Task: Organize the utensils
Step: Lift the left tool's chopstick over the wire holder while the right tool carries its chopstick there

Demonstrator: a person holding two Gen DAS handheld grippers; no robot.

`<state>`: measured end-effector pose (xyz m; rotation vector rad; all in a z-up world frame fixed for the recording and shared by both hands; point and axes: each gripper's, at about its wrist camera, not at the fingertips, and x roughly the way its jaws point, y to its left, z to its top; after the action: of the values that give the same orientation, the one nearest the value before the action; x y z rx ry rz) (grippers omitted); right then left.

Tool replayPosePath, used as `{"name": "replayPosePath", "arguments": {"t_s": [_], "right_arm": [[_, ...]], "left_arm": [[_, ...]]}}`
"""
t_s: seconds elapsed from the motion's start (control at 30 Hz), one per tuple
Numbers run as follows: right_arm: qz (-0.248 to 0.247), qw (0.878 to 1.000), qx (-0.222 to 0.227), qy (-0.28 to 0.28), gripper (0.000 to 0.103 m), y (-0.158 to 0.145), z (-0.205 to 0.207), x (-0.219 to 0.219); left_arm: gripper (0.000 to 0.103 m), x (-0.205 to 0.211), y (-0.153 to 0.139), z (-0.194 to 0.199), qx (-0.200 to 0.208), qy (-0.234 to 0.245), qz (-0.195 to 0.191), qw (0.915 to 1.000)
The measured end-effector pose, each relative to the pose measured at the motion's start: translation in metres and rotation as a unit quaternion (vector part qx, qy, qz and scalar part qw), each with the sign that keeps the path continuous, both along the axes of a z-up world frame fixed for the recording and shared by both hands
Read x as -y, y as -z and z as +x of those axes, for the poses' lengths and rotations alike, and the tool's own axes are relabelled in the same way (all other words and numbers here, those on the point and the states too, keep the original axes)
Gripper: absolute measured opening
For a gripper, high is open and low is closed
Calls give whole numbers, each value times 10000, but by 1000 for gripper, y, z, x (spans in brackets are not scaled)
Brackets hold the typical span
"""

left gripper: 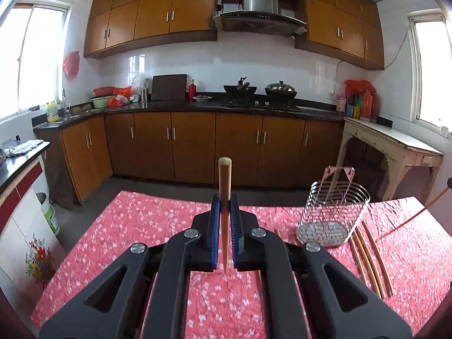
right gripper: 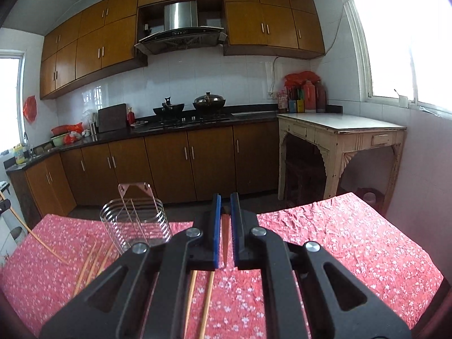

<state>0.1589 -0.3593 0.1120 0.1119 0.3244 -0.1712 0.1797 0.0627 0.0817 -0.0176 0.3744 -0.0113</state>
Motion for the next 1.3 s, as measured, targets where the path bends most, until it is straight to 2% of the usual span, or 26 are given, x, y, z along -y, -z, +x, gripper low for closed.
{"name": "replayPosePath", "arguments": {"t_s": [0.27, 0.37, 0.5, 0.7, 0.83, 1.1, 1.2, 1.3], "right_arm": [[80, 9996, 223, -155, 8, -51, 19, 4], [28, 9988, 396, -274, 8, -79, 25, -3], [-134, 9960, 765, -438, 8, -121, 32, -21], [-67, 9900, 1164, -789, 8, -157, 50, -46], [-26, 9883, 1160, -995, 7, -154, 67, -65], [166, 9891, 751, -1254, 7, -113, 103, -76], [386, 9896, 566, -1268, 8, -90, 117, -69], [810, 9872, 294, -1340, 8, -66, 135, -59]], "left_arm": [[7, 7, -29, 7, 261, 18, 53, 9996], [7, 10, -47, 10, 342, 102, -104, 9993], [7, 25, -77, 12, 517, 391, -334, 9973], [7, 59, -112, 18, 769, 908, -584, 9912], [7, 81, -110, 28, 804, 1089, -554, 9893], [7, 102, -75, 66, 290, 1244, -651, 9897], [7, 103, -63, 77, 98, 1230, -675, 9901], [7, 105, -49, 91, -177, 1239, -724, 9895]]}}
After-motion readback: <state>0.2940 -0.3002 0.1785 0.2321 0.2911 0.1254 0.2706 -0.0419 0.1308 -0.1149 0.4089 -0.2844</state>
